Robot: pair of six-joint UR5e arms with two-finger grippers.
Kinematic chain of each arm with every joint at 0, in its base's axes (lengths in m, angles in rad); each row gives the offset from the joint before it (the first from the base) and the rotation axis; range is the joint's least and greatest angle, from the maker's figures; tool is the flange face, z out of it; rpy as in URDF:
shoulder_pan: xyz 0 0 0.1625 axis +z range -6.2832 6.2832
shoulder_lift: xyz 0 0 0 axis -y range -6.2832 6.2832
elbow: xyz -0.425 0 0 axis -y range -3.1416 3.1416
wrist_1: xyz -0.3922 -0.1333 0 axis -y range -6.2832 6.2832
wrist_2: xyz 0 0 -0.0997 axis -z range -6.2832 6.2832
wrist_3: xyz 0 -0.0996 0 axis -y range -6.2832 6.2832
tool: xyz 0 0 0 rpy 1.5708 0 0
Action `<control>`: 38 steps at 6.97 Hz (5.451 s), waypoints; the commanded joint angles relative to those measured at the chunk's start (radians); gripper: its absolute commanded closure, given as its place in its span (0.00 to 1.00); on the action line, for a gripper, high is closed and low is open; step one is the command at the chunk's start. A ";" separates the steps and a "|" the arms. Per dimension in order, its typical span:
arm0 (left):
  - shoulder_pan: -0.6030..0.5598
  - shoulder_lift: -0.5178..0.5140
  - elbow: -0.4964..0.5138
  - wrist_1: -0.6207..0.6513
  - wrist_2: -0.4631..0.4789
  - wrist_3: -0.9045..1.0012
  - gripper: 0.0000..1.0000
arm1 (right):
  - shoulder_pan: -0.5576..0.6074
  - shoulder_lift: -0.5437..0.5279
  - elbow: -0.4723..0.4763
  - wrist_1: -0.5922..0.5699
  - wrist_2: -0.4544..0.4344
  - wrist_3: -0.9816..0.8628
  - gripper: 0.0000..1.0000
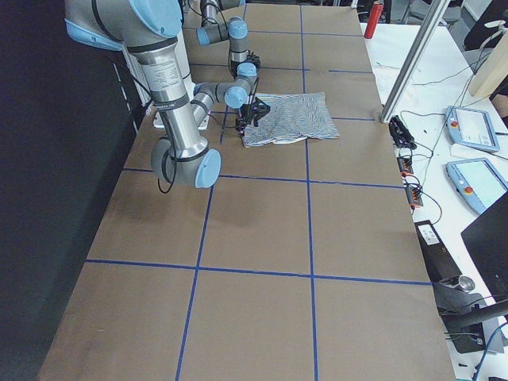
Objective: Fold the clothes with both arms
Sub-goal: 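Grasp the shirt's near edge with both grippers and pull it toward the robot, then lift the near edge with both grippers and fold it over toward the far side, then release the shirt and raise both grippers away toward the far side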
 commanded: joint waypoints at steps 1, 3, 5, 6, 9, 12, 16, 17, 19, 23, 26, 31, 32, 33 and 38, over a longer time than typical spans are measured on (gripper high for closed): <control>0.000 -0.001 -0.003 0.000 0.000 0.000 1.00 | 0.000 -0.002 0.000 0.000 0.000 -0.003 0.74; 0.000 -0.001 -0.003 0.000 0.000 0.000 1.00 | 0.000 -0.002 0.000 0.000 0.000 -0.008 1.00; 0.000 -0.001 -0.003 0.000 0.000 -0.002 1.00 | 0.014 0.007 0.001 0.000 0.008 -0.010 1.00; 0.000 0.001 -0.003 0.000 0.000 -0.002 1.00 | 0.021 0.010 0.009 0.000 0.008 -0.007 1.00; 0.000 0.004 -0.010 0.000 -0.002 0.000 1.00 | 0.020 0.016 0.044 0.002 0.000 0.081 1.00; 0.032 0.038 -0.091 0.006 0.002 0.002 1.00 | -0.029 -0.001 0.133 -0.003 0.014 0.082 1.00; 0.086 0.114 -0.242 0.052 0.000 0.002 1.00 | -0.089 -0.027 0.239 -0.009 0.104 0.144 1.00; 0.094 0.098 -0.231 0.054 -0.003 0.000 1.00 | -0.095 -0.021 0.224 -0.003 0.094 0.135 1.00; 0.004 0.085 -0.190 0.048 0.002 0.002 1.00 | -0.053 -0.007 0.178 0.003 0.002 0.060 1.00; -0.109 0.052 -0.049 -0.043 -0.003 0.037 1.00 | 0.064 0.106 0.042 0.002 -0.005 -0.034 1.00; -0.309 -0.077 0.201 -0.162 -0.006 0.070 1.00 | 0.226 0.239 -0.205 0.121 0.039 -0.143 1.00; -0.566 -0.134 0.557 -0.430 -0.095 0.443 0.00 | 0.455 0.321 -0.601 0.394 0.182 -0.387 0.00; -0.566 -0.133 0.554 -0.433 -0.132 0.459 0.00 | 0.472 0.326 -0.600 0.388 0.223 -0.439 0.00; -0.570 -0.096 0.515 -0.433 -0.196 0.503 0.00 | 0.472 0.338 -0.596 0.376 0.257 -0.477 0.00; -0.411 -0.128 0.502 -0.474 -0.106 0.330 0.28 | 0.606 0.329 -0.484 0.075 0.380 -0.935 0.00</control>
